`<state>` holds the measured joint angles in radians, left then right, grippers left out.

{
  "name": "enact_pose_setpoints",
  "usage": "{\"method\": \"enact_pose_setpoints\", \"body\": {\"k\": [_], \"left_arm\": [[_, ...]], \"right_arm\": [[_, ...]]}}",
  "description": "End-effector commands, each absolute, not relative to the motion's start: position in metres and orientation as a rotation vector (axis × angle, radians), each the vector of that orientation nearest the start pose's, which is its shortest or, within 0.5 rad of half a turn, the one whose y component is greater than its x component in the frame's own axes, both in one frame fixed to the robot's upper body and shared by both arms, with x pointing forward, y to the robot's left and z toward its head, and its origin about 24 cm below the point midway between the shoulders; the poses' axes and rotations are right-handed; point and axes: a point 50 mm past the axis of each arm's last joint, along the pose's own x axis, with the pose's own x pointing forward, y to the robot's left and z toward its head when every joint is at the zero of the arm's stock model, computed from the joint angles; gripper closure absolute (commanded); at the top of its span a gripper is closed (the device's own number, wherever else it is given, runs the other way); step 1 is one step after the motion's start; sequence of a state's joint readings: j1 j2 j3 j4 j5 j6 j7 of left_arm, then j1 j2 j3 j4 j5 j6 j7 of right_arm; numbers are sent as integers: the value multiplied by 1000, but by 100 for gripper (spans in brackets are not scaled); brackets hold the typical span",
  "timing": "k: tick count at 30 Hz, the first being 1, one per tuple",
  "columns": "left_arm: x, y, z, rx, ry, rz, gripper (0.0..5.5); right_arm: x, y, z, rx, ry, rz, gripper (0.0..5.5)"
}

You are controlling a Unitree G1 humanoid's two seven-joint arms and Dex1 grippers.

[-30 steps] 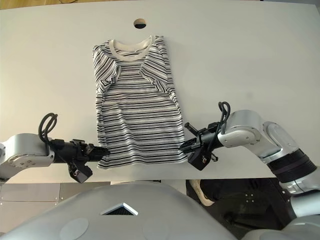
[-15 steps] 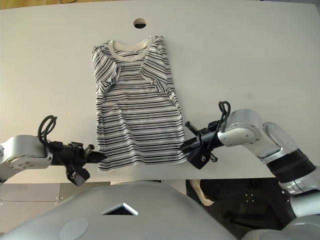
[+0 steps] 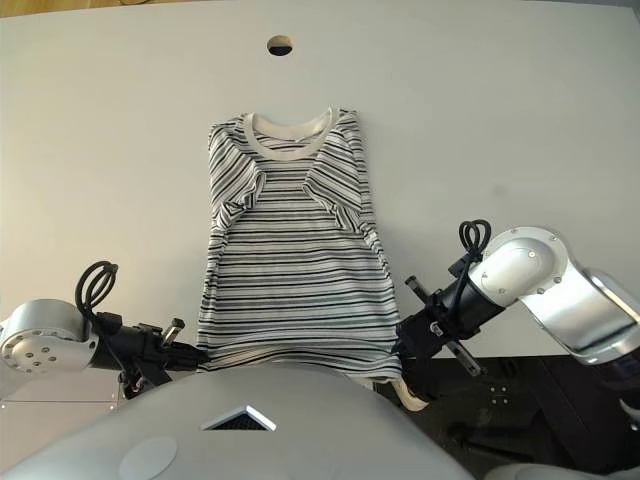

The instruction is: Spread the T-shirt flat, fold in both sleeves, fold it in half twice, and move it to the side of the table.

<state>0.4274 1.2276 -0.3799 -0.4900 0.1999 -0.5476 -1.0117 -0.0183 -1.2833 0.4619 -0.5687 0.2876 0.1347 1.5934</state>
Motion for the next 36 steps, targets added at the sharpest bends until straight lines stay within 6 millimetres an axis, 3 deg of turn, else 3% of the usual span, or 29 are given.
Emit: {"method": "enact_pose_setpoints", "body": {"k": [1,10,16,20,28,36], "left_arm": [[91,184,72,998,188,-1905,534],[173,218,101,741,209,-1495,534],[215,237,91,633,236,-1339,534],[243,247,90,588,236,-1248,534],[296,230,81,490,160,-1133,534],[324,213,75,415,128,-1064,534]], "right_arm": [[148,-192,111,-695,805,2059,540],[243,-192,123,-583,658,1680,540],[303,-207,117,-406,701,1411,540],[329,-210,115,-333,707,1297,540],[350,-220,89,-272,774,1090,540],[349,-230,70,-240,815,966,540]]}}
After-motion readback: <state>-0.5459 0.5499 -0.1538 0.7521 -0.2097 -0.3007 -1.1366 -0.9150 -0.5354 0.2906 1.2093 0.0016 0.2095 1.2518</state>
